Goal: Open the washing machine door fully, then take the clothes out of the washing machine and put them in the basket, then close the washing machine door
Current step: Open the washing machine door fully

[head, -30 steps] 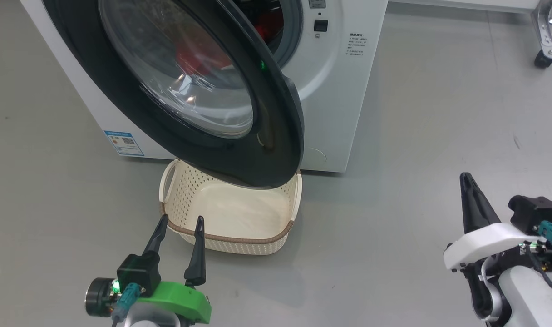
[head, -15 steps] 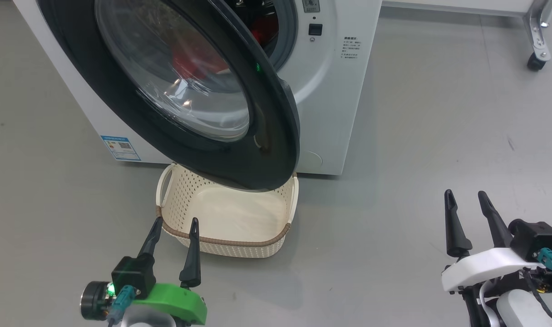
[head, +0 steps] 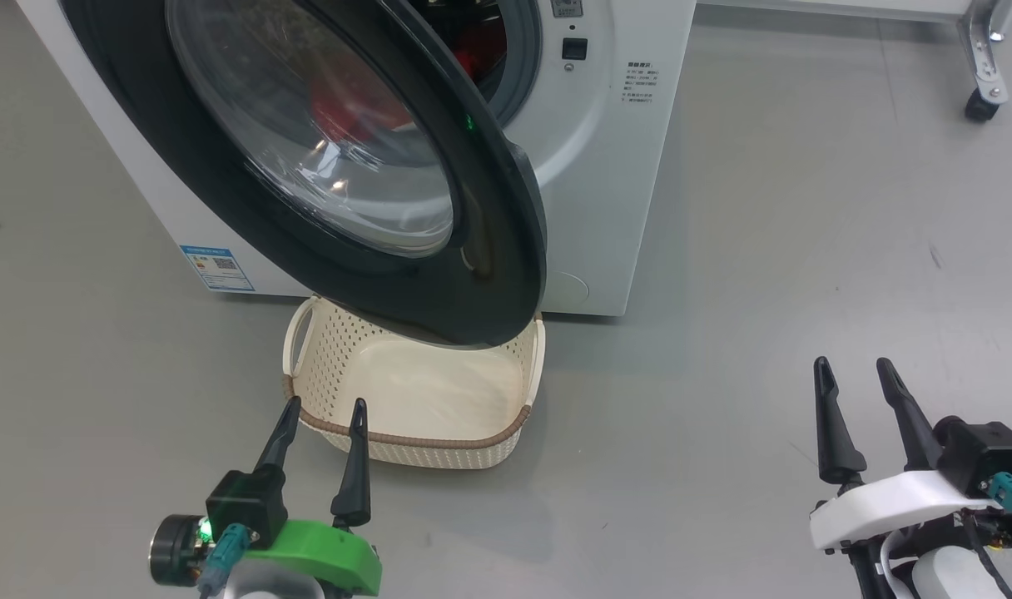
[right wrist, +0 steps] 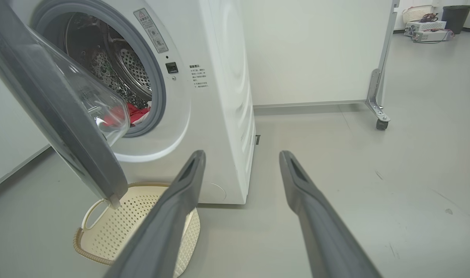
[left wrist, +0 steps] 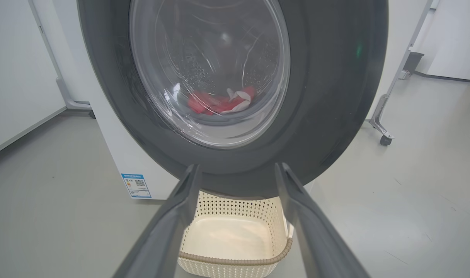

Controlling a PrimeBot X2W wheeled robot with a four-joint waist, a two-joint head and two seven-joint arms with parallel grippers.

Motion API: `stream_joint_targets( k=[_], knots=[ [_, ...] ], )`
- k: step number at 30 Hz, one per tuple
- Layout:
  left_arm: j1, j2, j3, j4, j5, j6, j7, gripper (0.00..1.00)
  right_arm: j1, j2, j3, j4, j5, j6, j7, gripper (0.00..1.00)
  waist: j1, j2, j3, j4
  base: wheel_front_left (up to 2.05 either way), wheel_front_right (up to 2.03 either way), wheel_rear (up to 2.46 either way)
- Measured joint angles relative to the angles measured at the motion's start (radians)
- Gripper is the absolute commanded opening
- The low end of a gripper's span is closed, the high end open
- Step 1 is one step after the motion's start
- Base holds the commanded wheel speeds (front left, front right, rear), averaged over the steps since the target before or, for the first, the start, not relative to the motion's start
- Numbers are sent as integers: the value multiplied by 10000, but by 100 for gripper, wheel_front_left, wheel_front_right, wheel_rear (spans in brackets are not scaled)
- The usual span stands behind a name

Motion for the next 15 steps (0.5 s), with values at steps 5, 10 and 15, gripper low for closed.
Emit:
stream_joint_targets(
  k=[5,10,15],
  knots=[
    [0,0,-31,0,0,0,0,100,109,0,-8,-130,-52,-2,-2,100,0,0,-11,2,0,0,0],
    [2,0,-77,2,0,0,0,100,225,4,0,-230,-54,-4,-4,100,0,0,-42,3,0,0,0],
    [5,0,-105,2,0,0,0,100,323,4,10,-318,-59,-10,-4,100,0,0,-65,2,0,0,0]
  ],
)
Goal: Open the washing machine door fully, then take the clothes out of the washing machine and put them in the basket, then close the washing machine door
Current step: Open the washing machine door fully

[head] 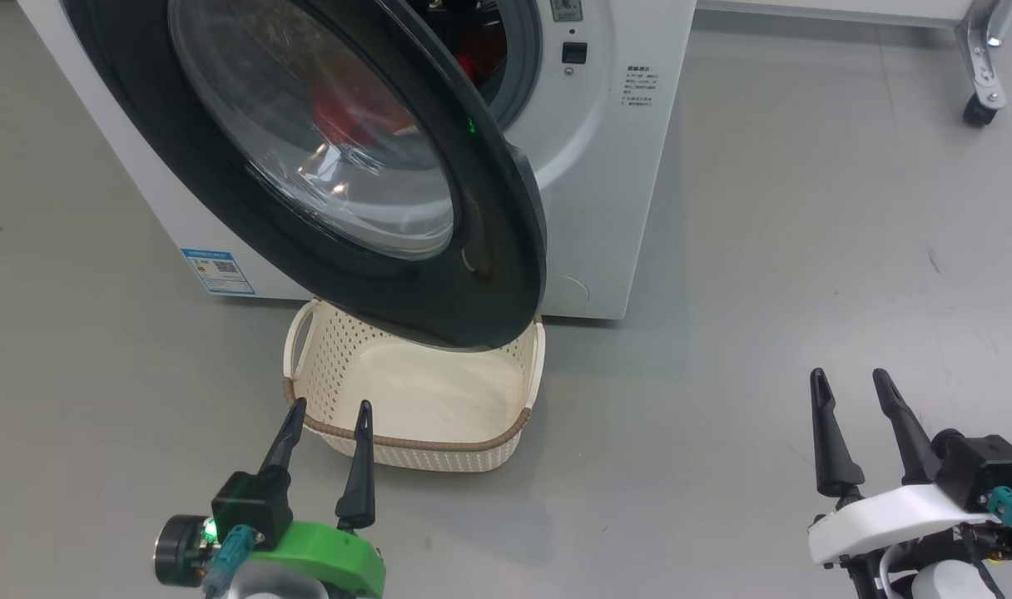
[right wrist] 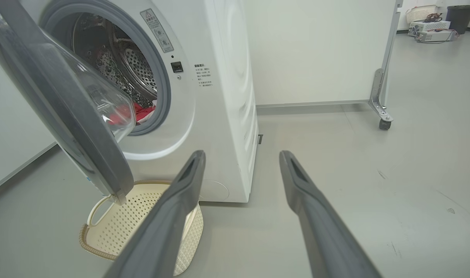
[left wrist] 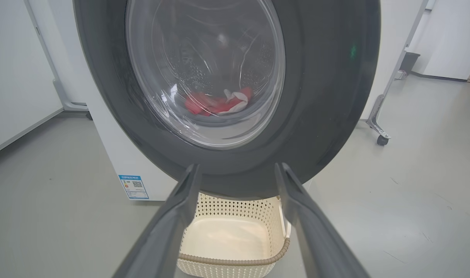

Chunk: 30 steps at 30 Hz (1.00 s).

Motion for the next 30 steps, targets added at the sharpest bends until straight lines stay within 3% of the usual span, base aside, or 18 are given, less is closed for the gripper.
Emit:
stream_joint_targets(
  k=[16,17,18,25,29,30],
  knots=[
    [4,2,-100,2,0,0,0,100,147,-36,-19,-213,-96,-69,2,100,0,0,-32,68,0,0,0],
    [5,2,-102,2,0,0,0,100,162,-36,-27,-232,-96,-69,2,82,0,0,-28,74,0,0,0],
    [5,2,-102,2,0,0,0,100,186,-27,-40,-247,-94,-69,4,0,0,0,-23,79,0,0,0],
    [5,8,-205,-50,0,0,0,100,265,489,-466,-548,1035,36,123,0,0,0,154,134,0,0,0],
    [0,10,-301,-59,0,0,0,100,245,1011,-909,-681,2320,230,322,0,0,0,244,186,0,0,0],
    [-1,12,-345,-81,0,0,0,100,182,1356,-1151,-790,3181,384,543,0,0,0,304,227,0,0,0]
  ],
)
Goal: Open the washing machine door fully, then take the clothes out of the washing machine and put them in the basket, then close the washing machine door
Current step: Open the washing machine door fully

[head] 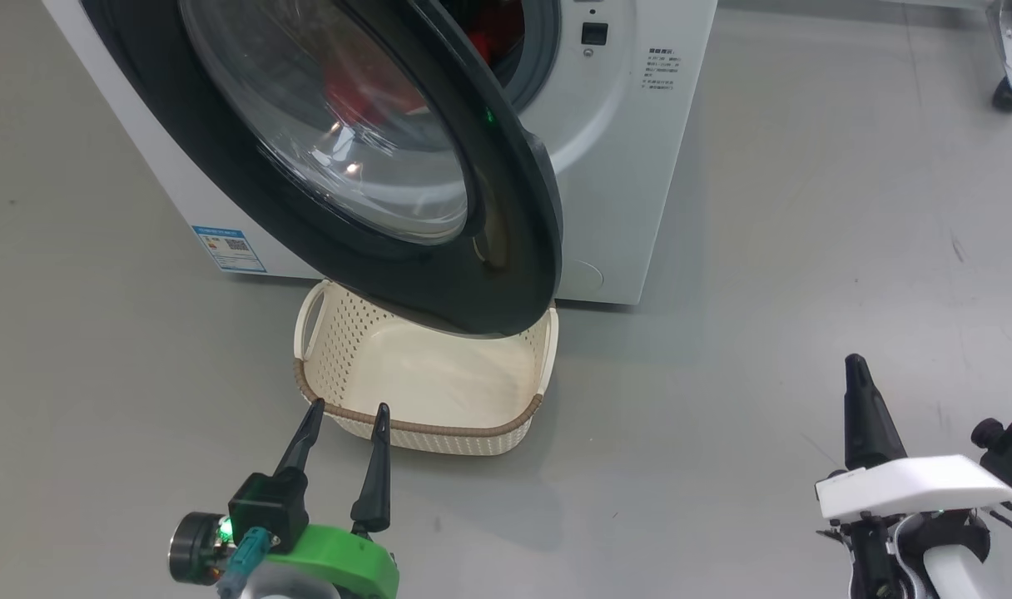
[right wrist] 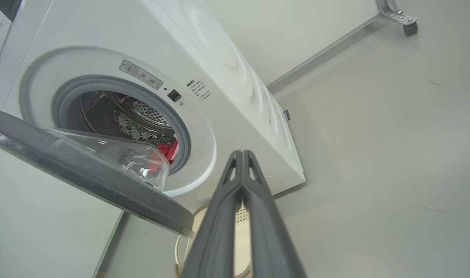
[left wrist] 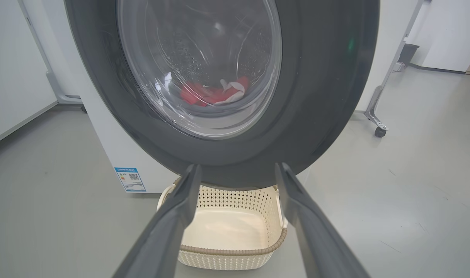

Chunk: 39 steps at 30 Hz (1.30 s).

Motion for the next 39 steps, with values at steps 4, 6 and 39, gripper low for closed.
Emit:
stream_joint_targets(
  k=[4,6,39],
  knots=[
    [-26,6,-115,-33,0,0,0,100,-689,341,-397,-52,1770,259,961,0,0,0,180,118,0,0,0],
    [-36,10,-180,-33,0,0,0,100,-852,451,-502,-63,2266,288,1214,0,0,0,213,152,0,0,0],
    [-580,6,-742,-138,-259,0,0,100,-6034,59,-357,2127,5333,-470,6165,0,0,0,1226,1643,0,0,0]
  ],
)
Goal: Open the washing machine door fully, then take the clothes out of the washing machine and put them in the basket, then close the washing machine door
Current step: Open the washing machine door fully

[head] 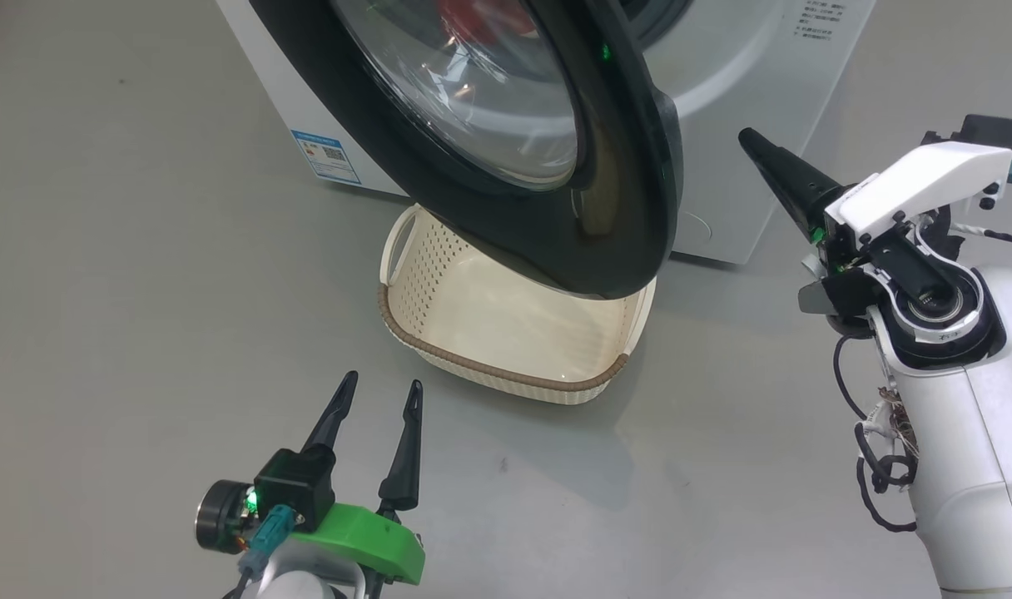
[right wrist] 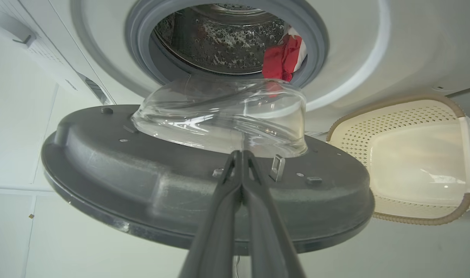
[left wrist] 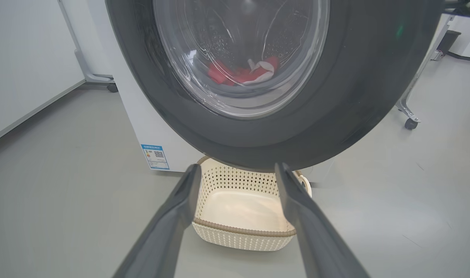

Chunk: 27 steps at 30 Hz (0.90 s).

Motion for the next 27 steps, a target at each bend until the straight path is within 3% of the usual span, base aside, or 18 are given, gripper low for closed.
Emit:
stream_joint_targets(
  k=[27],
  knots=[
    [-49,-6,188,2,-61,2,0,100,-752,384,320,1570,846,-82,1229,0,0,0,43,299,0,0,0]
  ],
)
